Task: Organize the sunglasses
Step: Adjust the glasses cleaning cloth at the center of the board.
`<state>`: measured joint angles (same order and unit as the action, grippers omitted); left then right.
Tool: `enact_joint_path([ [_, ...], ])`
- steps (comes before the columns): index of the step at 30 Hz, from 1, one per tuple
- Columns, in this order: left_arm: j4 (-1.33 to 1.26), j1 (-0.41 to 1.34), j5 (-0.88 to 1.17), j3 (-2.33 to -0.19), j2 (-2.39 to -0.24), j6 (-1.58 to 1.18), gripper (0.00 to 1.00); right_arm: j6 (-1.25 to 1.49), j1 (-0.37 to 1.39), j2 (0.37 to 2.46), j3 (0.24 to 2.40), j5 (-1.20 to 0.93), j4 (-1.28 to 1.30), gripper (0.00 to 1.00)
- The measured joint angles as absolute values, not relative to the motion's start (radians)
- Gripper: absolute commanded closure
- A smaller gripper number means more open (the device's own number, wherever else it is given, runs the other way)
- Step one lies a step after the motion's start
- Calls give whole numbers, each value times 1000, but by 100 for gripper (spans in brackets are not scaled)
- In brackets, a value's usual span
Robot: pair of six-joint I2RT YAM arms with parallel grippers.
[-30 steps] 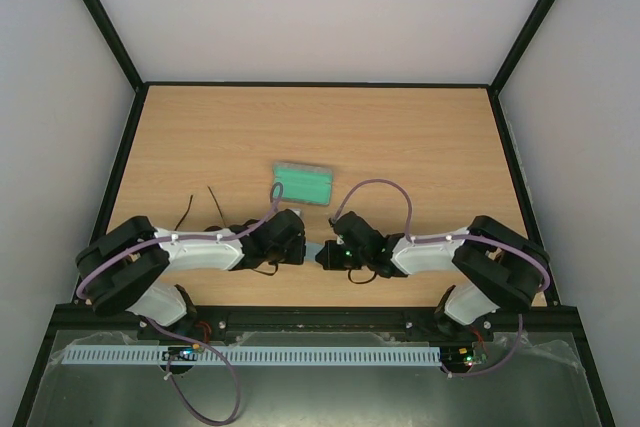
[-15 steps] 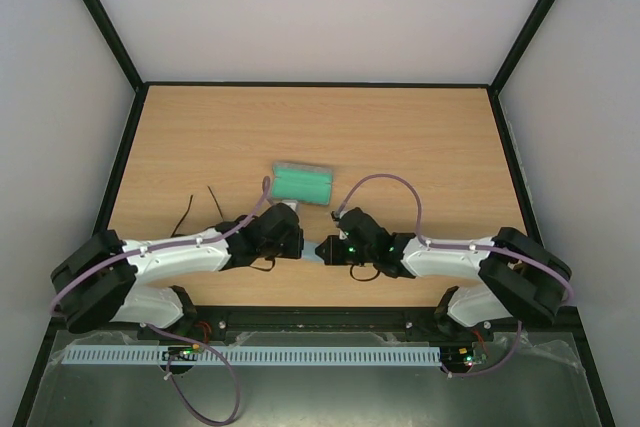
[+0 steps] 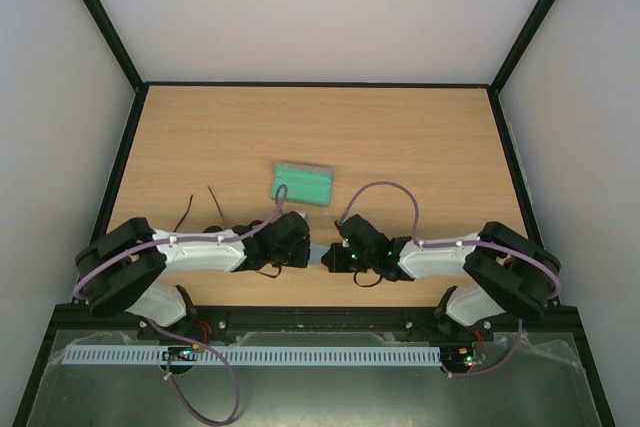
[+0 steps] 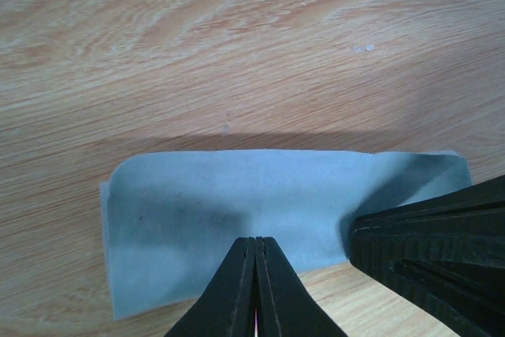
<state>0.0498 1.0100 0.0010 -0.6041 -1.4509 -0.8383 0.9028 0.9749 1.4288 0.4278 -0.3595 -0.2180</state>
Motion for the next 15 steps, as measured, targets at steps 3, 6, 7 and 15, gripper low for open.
enact_joint_path([
  [3, 35, 1010, 1, -603, -1472, -841, 98, 906, 975, 1449, 422, -362, -255, 99],
  [6, 26, 1010, 0, -595, -1475, -846, 98, 907, 975, 1453, 421, -363, -269, 99],
  [7, 23, 1010, 0, -591, -1475, -847, 98, 908, 975, 1453, 419, -363, -271, 99],
  [15, 11, 1010, -2, -576, -1472, -857, 98, 896, 975, 1419, 424, -336, -208, 99],
])
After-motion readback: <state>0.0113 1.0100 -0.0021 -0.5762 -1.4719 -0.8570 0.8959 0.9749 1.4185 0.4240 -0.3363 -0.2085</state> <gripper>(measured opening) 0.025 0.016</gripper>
